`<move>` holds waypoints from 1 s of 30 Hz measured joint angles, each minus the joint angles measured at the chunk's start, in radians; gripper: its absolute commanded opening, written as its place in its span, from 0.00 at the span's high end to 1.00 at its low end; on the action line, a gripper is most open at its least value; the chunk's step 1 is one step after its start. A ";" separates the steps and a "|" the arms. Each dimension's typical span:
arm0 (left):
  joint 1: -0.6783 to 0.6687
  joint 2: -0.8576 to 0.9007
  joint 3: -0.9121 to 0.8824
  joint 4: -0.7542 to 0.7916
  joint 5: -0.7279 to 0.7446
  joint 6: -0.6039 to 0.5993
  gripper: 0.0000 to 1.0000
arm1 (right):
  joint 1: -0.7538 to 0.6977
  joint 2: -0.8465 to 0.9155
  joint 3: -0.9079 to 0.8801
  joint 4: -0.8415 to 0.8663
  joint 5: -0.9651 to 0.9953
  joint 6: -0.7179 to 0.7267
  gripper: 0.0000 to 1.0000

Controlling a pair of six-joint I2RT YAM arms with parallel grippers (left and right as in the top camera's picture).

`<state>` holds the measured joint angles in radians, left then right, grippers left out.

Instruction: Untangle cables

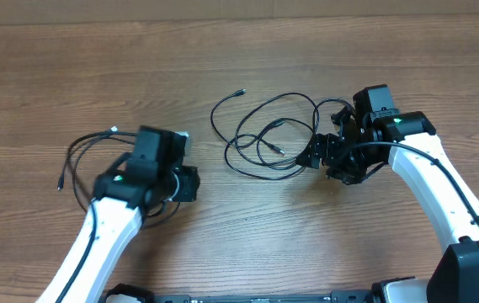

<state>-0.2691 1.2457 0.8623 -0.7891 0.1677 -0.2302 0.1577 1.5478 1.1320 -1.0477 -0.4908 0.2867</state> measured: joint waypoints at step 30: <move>0.330 0.435 0.010 0.013 -0.320 -0.261 0.81 | 0.000 0.000 0.000 -0.011 0.000 0.000 0.20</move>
<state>0.0612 1.6806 0.8722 -0.7757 -0.1524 -0.4915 0.1577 1.5478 1.1320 -1.0592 -0.4904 0.2871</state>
